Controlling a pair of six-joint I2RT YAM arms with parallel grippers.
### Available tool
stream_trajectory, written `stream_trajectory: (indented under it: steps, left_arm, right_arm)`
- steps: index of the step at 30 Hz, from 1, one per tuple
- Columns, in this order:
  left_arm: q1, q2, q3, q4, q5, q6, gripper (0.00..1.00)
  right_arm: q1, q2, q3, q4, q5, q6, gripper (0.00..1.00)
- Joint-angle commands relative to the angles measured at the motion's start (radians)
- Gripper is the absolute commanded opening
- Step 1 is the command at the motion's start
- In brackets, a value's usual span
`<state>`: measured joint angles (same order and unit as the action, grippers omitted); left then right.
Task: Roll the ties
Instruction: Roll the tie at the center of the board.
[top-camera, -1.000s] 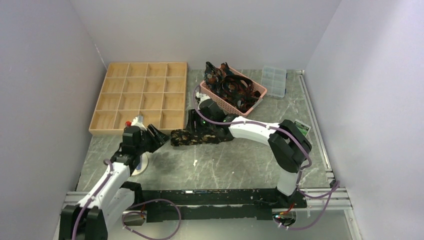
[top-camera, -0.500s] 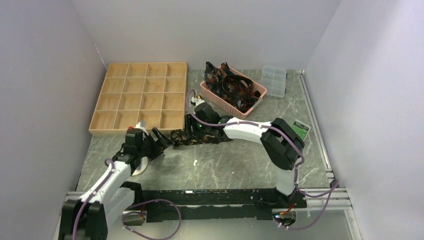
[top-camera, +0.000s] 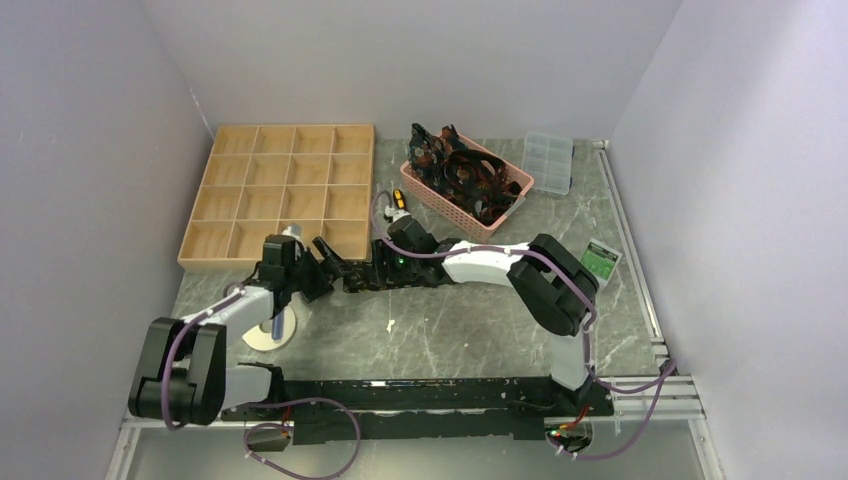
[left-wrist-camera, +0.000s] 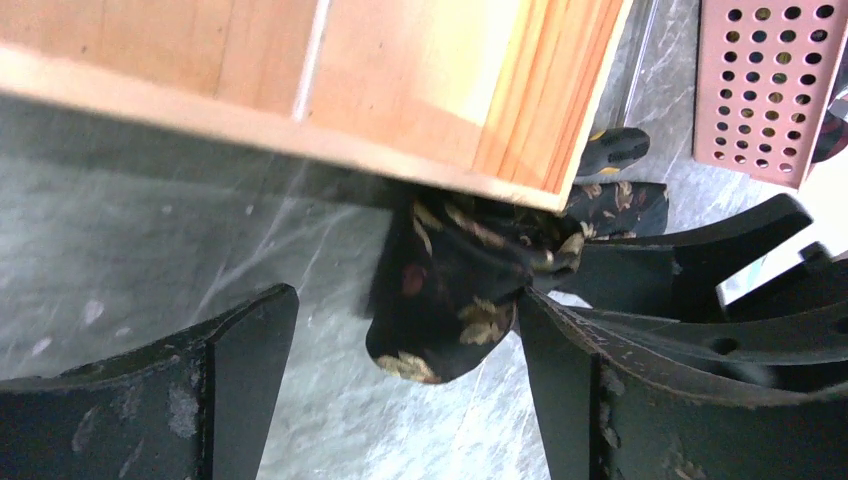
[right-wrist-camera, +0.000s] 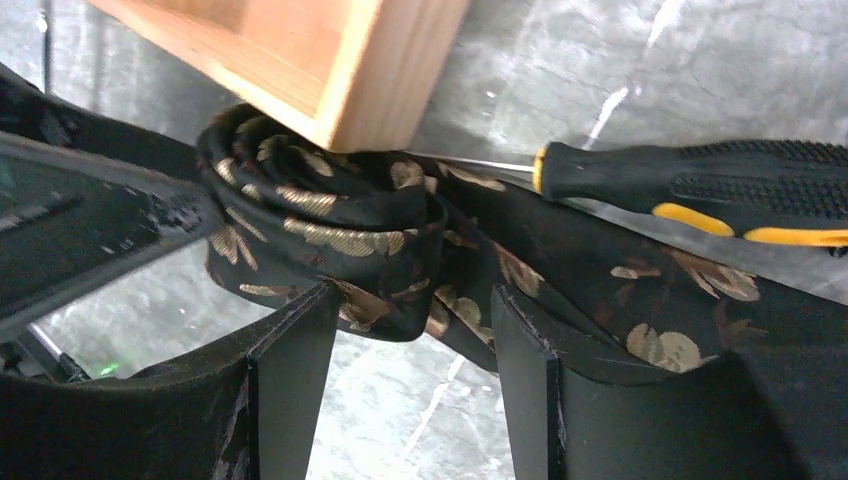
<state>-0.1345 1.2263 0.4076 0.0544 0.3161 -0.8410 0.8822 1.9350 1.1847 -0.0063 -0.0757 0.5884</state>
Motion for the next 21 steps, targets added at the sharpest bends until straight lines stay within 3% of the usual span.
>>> stream_trajectory:
  steps: [1, 12, 21]
  left_arm:
    - [-0.002, 0.068, 0.052, 0.101, 0.037, 0.058, 0.86]
    - [-0.011, 0.179, 0.076, 0.267, 0.155, 0.083, 0.80]
    - [-0.094, 0.198, 0.109, 0.260, 0.112, 0.134, 0.73]
  right_arm:
    - [-0.023, -0.003, -0.042, 0.055, 0.022, 0.036, 0.61]
    - [-0.062, -0.015, -0.087, 0.104, -0.066, 0.083, 0.61]
    - [-0.087, -0.006, -0.106, 0.138, -0.135, 0.121, 0.60]
